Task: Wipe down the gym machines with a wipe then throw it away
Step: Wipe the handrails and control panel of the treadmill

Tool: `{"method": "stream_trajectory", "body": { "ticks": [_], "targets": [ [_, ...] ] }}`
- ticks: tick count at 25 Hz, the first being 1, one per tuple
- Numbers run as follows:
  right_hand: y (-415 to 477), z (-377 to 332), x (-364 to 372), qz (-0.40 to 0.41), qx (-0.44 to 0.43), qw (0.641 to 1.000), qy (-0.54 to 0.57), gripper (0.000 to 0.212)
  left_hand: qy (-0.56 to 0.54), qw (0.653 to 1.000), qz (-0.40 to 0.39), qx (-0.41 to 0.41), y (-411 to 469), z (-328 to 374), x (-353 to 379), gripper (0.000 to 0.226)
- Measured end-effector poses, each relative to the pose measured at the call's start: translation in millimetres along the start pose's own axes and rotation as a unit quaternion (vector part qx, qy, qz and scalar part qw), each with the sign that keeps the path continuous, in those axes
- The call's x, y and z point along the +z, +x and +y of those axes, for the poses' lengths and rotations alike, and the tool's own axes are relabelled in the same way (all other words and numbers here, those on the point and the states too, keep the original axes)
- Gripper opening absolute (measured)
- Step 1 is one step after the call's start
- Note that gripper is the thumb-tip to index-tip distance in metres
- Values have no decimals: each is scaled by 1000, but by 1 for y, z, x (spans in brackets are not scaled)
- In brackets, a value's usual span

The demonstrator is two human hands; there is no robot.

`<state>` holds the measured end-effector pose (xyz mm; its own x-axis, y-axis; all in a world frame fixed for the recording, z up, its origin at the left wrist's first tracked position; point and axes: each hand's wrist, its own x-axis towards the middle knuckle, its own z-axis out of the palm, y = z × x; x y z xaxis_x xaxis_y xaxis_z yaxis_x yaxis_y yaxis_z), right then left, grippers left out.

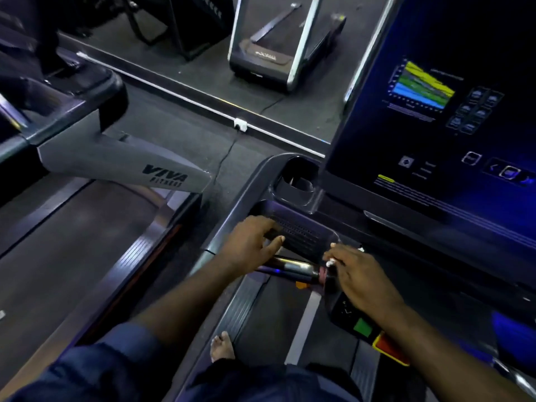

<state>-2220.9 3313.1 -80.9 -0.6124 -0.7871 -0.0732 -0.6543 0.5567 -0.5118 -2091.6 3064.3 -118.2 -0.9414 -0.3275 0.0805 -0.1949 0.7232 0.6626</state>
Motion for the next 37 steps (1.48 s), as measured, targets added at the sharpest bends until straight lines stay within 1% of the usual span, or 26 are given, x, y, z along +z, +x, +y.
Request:
{"method": "stream_trajectory", "body": {
  "ticks": [2,3,5,7,8,9,11,13,15,16,17,18,19,20,22,23,24,26,28,30,31,32,34,35,36,37],
  "targets": [
    [22,-17,-3,15,42,999,15,35,-11,995,95,-5,-3,-21,-12,28],
    [39,-29,-2,26,57,997,49,31,-10,991,134,-22,-5,-32,-18,28],
    [77,-62,5,65,39,993,95,26,-38,979,169,-106,-16,-47,-32,25],
    [114,-94,27,82,-31,991,106,27,-66,965,149,-205,-34,-58,-43,24],
    [133,-106,44,70,-74,989,103,29,-59,960,117,-247,-44,-62,-46,27],
    [152,-115,65,33,-114,988,95,30,-54,955,81,-282,-55,-66,-47,35],
    [171,-126,104,-42,-185,982,6,31,-56,950,10,-307,-72,-61,-46,59],
    [160,-133,129,-69,-268,958,-81,37,-39,947,-11,-319,-82,-56,-44,72],
    [131,-130,127,-134,-342,926,-88,52,-29,943,-7,-332,-81,-56,-42,72],
    [122,-125,118,-167,-385,902,-98,60,-37,939,-3,-342,-80,-58,-42,76],
    [121,-114,106,-188,-421,881,-110,67,-49,934,0,-355,-80,-60,-41,88],
    [129,-100,99,-187,-431,874,-127,72,-62,927,-2,-371,-80,-62,-39,105],
    [143,-90,92,-174,-410,884,-143,75,-70,920,-4,-386,-80,-62,-37,122],
    [162,-87,87,-146,-370,903,-160,77,-72,917,0,-391,-81,-62,-36,132],
    [194,-103,91,-98,-293,928,-209,82,-56,926,25,-372,-83,-61,-35,141],
    [197,-120,101,-98,-282,927,-227,82,-46,936,45,-347,-83,-61,-35,145],
    [190,-140,109,-115,-294,921,-230,79,-41,944,64,-320,-83,-63,-35,146],
    [159,-161,122,-158,-346,907,-183,63,-57,950,93,-292,-85,-66,-35,144],
    [128,-147,117,-215,-412,881,-88,44,-90,944,104,-299,-87,-68,-35,137],
    [126,-121,98,-271,-449,851,-8,42,-101,940,92,-311,-85,-67,-37,140],
    [137,-109,91,-267,-444,855,2,44,-105,939,79,-318,-84,-67,-38,145],
    [151,-102,86,-243,-421,874,-9,45,-107,938,67,-322,-83,-66,-39,149],
    [186,-103,95,-162,-346,921,-70,45,-113,939,53,-322,-82,-65,-41,151],
    [196,-115,104,-126,-316,932,-127,47,-116,939,56,-319,-82,-64,-40,148],
    [194,-132,113,-111,-298,932,-171,51,-121,940,68,-311,-84,-64,-39,143],
    [184,-147,122,-114,-296,930,-183,53,-130,940,89,-302,-85,-65,-39,132]
  ]
}}
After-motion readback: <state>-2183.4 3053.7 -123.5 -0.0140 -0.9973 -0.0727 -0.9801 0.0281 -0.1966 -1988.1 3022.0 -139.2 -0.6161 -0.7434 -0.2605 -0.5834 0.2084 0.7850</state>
